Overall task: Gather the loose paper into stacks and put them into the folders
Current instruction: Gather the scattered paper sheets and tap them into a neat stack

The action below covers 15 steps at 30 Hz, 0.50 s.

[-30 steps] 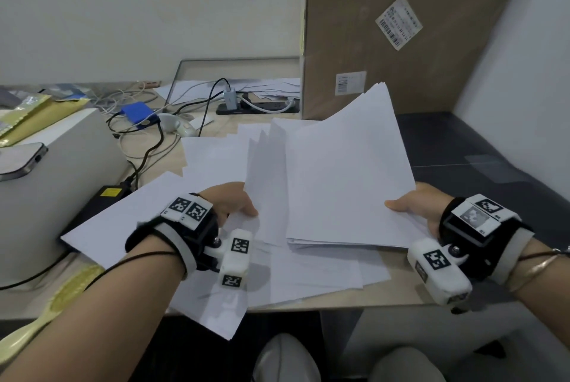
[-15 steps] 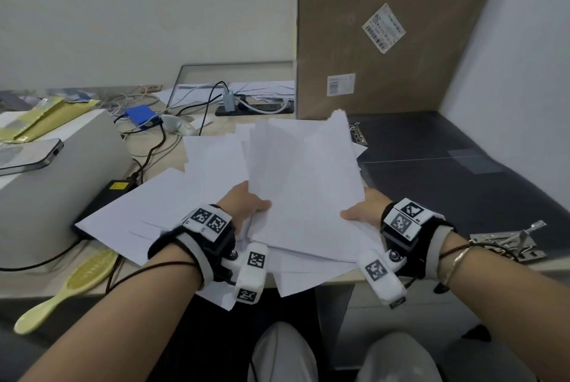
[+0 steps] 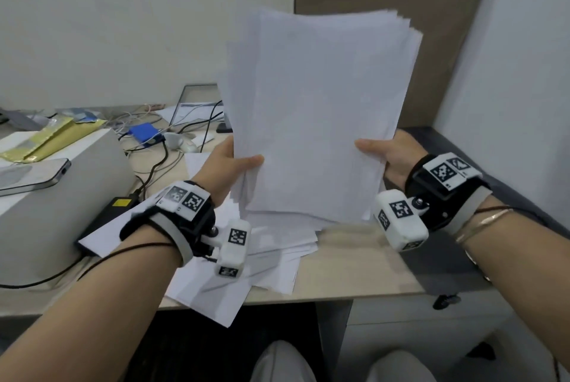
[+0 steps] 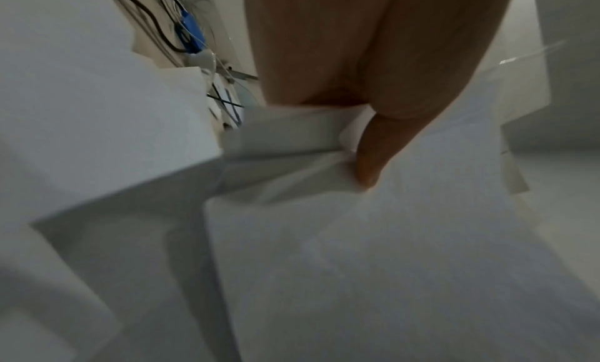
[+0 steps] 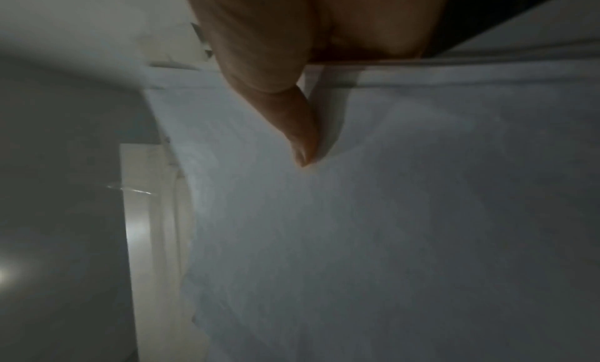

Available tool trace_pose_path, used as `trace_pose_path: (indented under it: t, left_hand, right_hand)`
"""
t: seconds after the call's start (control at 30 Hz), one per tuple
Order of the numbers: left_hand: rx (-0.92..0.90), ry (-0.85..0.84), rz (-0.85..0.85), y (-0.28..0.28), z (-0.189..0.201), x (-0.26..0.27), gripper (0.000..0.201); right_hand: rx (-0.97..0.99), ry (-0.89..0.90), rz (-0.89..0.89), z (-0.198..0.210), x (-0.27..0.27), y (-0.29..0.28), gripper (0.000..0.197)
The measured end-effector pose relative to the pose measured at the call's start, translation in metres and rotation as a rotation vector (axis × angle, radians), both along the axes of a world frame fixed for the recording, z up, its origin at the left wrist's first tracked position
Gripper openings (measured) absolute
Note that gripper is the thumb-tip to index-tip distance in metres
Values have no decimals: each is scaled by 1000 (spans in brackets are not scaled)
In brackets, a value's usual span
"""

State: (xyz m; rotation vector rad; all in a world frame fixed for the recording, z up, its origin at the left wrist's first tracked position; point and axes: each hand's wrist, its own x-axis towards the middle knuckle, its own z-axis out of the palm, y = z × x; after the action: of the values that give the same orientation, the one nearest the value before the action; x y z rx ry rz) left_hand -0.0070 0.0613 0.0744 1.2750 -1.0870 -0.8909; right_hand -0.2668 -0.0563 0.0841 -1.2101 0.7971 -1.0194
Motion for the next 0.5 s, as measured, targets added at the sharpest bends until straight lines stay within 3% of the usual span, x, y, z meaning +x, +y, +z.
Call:
trace_pose_path:
  t: [0.07,0.2,0.33,0.5]
  left_hand:
    - [-33,20,-14,-11,11,-1,38]
    - [-37,105,-9,-27,11,-9,47]
    - [-78,114,-56,-35,13,-14,53]
    - [-137,128,-64,-45,19,-10,58]
  right_hand:
    - [-55,-25,-34,8,4,-6,48]
    - [-60,77,75,-5,9,-11,103]
    - [-93,72,45,-14,9,-16,107]
    - [-135,13,-16,-11,10,-19,97]
